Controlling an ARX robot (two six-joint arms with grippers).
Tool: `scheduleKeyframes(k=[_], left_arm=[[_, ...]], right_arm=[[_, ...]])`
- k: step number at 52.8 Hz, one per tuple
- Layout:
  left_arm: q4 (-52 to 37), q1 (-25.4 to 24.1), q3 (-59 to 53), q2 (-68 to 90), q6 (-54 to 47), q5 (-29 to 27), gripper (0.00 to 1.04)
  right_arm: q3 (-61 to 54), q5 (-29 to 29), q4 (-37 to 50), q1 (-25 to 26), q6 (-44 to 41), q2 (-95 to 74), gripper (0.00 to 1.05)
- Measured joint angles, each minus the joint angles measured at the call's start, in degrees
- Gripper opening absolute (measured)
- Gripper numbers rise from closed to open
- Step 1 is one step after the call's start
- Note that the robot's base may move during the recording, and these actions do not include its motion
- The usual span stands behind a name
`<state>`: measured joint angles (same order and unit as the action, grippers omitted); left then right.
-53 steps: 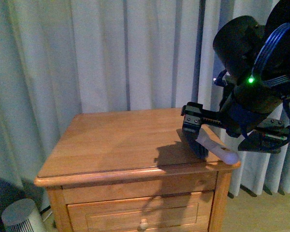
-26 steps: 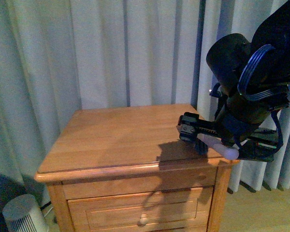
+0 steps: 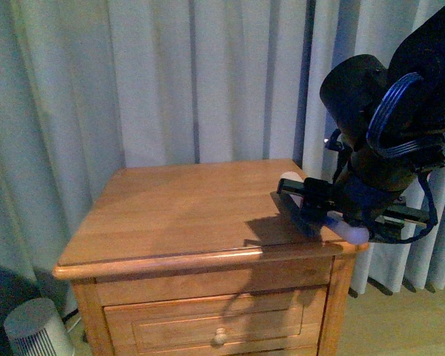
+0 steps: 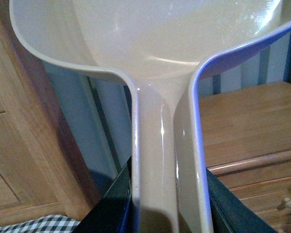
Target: Clean up trash
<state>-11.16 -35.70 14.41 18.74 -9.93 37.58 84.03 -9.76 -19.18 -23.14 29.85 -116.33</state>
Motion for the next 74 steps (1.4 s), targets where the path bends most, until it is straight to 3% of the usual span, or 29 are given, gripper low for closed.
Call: scheduleKeyframes(k=[8,26,37,47,56,61,74], left_arm=[[0.0,0.0,0.0,0.0,0.0,0.0,0.26],[0.0,0.0,0.0,0.0,0.0,0.0,0.26],[0.0,0.0,0.0,0.0,0.1,0.0,0.26],[0.0,0.0,0.0,0.0,0.1,0.0,0.26],[0.0,0.0,0.0,0.0,0.1,0.0,0.26],[0.0,0.0,0.0,0.0,0.2,0.0,0.26],[0.0,0.0,0.0,0.0,0.2,0.0,0.26]], right_arm=[[-0.1,-0.2,0.1,0.0,-0.6,0.0,0.20],[-2.3,-2.6,2.7,0.2,-3.3,1.9,0.20],[-19.1,-12.9,24.0,-1.5,-19.3,20.5,0.20],[-36.1,-14.1,35.0,-3.6,-28.9,37.6,0.20],[-49.3,-15.9,35.6,-4.5,-32.4,51.4,0.20],[-55.6,-16.6,31.6,-4.5,-32.7,62.7,0.20],[-59.6,-19.4,22.2,-4.9,-32.6,81.2,0.20]])
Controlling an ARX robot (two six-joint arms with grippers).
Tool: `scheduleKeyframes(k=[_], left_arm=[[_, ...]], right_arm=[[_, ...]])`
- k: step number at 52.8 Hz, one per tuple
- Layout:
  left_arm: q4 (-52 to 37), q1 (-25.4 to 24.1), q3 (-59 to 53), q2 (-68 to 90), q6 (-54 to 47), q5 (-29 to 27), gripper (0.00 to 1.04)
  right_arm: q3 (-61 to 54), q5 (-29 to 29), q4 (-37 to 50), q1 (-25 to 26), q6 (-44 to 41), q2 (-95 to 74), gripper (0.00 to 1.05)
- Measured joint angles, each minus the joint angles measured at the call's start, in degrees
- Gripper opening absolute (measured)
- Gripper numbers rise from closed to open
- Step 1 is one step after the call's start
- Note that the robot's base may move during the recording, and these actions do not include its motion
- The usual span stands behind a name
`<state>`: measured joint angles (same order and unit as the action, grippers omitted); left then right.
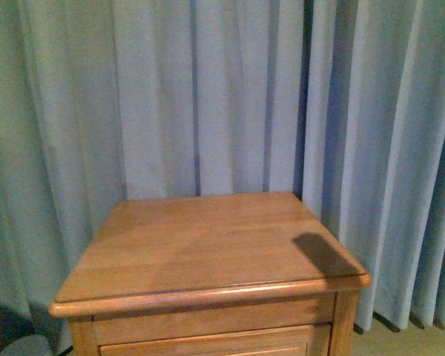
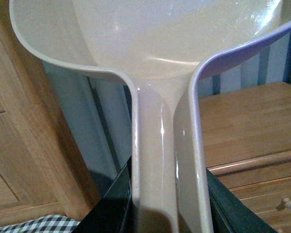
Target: Clean up trash
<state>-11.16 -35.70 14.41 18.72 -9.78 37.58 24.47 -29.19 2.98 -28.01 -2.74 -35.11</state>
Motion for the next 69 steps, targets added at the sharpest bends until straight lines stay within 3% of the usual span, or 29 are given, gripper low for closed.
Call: scheduleKeyframes(k=[10,29,69], left_arm=[[0.0,0.0,0.0,0.0,0.0,0.0,0.26],[0.0,0.0,0.0,0.0,0.0,0.0,0.26],[0.0,-0.2,-0.2,0.0,0.1,-0.1,0.26]], right_arm=[[-1.0,-4.4,-3.2,-2.1,0.2,8.8,0.20],[-1.9,-7.6,-2.8,-3.8,1.5,11.6,0.20],[-1.9,-7.5,-3.1,-3.7,2.1,11.6,0.20]])
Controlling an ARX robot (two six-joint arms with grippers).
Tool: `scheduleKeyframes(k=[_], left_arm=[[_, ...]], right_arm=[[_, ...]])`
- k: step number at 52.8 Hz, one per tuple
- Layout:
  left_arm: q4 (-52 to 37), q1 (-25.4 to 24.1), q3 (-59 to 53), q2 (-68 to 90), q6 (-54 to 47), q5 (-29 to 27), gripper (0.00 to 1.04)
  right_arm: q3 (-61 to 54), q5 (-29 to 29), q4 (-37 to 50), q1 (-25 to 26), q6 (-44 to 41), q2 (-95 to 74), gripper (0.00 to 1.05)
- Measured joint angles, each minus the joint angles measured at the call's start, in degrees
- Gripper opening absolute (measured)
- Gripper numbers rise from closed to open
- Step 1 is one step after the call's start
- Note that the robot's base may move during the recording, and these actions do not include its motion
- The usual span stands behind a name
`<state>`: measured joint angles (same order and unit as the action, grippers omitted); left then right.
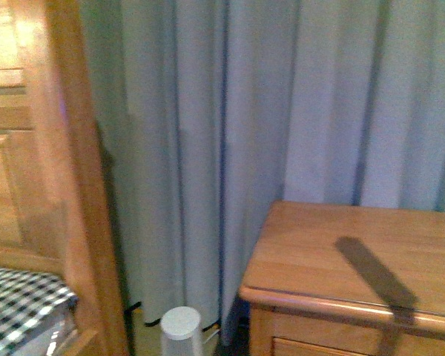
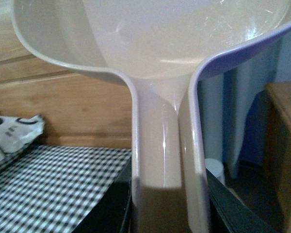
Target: Clean up trash
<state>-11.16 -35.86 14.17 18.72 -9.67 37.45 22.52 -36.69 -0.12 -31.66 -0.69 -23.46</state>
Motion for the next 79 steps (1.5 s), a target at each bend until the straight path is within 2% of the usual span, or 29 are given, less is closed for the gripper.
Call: scheduleKeyframes(k=[79], left_arm=[[0.0,-0.2,-0.2,-0.3,0.2,-0.6,0.26]], right_arm=[[0.0,0.3,0.0,-0.1,0.0,-0.2,0.20]])
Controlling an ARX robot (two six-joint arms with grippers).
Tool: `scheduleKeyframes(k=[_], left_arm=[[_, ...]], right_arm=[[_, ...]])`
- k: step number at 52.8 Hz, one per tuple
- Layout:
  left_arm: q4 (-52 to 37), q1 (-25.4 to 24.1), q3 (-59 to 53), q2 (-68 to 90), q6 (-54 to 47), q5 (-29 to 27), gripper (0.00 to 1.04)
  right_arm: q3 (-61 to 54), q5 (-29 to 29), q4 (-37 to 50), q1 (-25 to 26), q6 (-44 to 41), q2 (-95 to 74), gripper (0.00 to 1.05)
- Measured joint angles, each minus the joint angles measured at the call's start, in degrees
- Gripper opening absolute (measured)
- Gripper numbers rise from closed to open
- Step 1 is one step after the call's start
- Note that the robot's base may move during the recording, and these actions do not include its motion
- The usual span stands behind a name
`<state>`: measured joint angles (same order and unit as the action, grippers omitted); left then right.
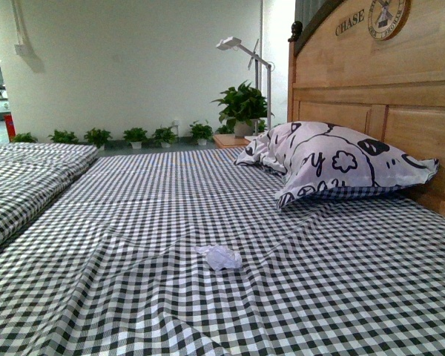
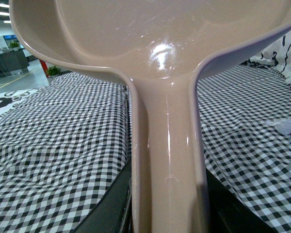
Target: Clean up trash
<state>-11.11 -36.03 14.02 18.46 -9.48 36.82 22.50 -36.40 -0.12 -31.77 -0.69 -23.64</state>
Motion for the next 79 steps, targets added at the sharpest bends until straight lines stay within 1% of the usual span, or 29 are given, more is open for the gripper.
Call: scheduleKeyframes(k=[6,7,8,10,12,13,17,20,25,27,30,33,39,48,54,63,79], left_arm=[[0.0,0.0,0.0,0.0,0.0,0.9,0.26],[1.3,0.4,0.3,0.1,0.1,0.1,0.26],[6.7,1.2,2.2,0.7,0.4,-2.5,0.26],[14.7,2.7,5.6,3.6,0.9,-6.0,0.26],[16.7,4.0,7.3,7.4,0.7,-7.8,0.26],[16.2,4.5,7.5,9.1,0.3,-8.2,0.26],[9.0,7.8,9.8,18.8,-3.5,-7.6,0.26],[5.2,9.5,11.7,23.7,-6.8,-7.0,0.26],[0.8,12.3,15.5,31.6,-12.2,-6.7,0.26],[0.1,13.4,16.8,34.4,-13.9,-6.5,0.26],[-0.5,15.9,19.3,40.3,-19.7,-6.2,0.26],[0.4,18.6,21.5,46.3,-25.8,-6.1,0.26],[2.0,21.9,23.8,53.9,-35.1,-5.3,0.26],[2.3,25.0,26.8,61.1,-41.3,-3.8,0.26],[3.9,25.6,29.4,65.6,-45.5,-3.1,0.26],[6.7,24.9,31.2,70.4,-49.4,-2.6,0.26],[8.7,23.3,32.8,75.5,-51.8,-2.0,0.26]], right_arm=[[0.0,-0.7,0.0,0.1,0.0,0.0,0.19],[0.0,-0.7,0.0,0.1,0.0,0.0,0.19],[0.0,-0.7,0.0,0.1,0.0,0.0,0.19],[0.0,-0.7,0.0,0.1,0.0,0.3,0.19],[0.0,-0.8,0.0,0.1,0.0,0.5,0.19],[0.0,-0.8,0.0,0.1,0.0,0.5,0.19],[0.0,-0.3,0.0,0.1,0.0,0.3,0.19],[0.0,-0.5,0.0,0.1,0.0,0.3,0.19],[0.0,-0.6,0.0,0.1,0.0,0.4,0.19],[0.0,-0.7,0.0,0.1,0.0,0.4,0.19],[0.0,-0.7,0.0,0.1,0.0,0.4,0.19],[0.0,-0.7,0.0,0.1,0.0,0.4,0.19],[0.0,-0.7,0.0,0.1,0.0,0.4,0.19],[0.0,-0.7,0.0,0.1,0.0,0.4,0.19],[0.0,-0.7,0.0,0.1,0.0,0.4,0.19],[0.0,-0.7,0.0,0.1,0.0,0.4,0.19],[0.0,-0.7,0.0,0.1,0.0,0.4,0.19]])
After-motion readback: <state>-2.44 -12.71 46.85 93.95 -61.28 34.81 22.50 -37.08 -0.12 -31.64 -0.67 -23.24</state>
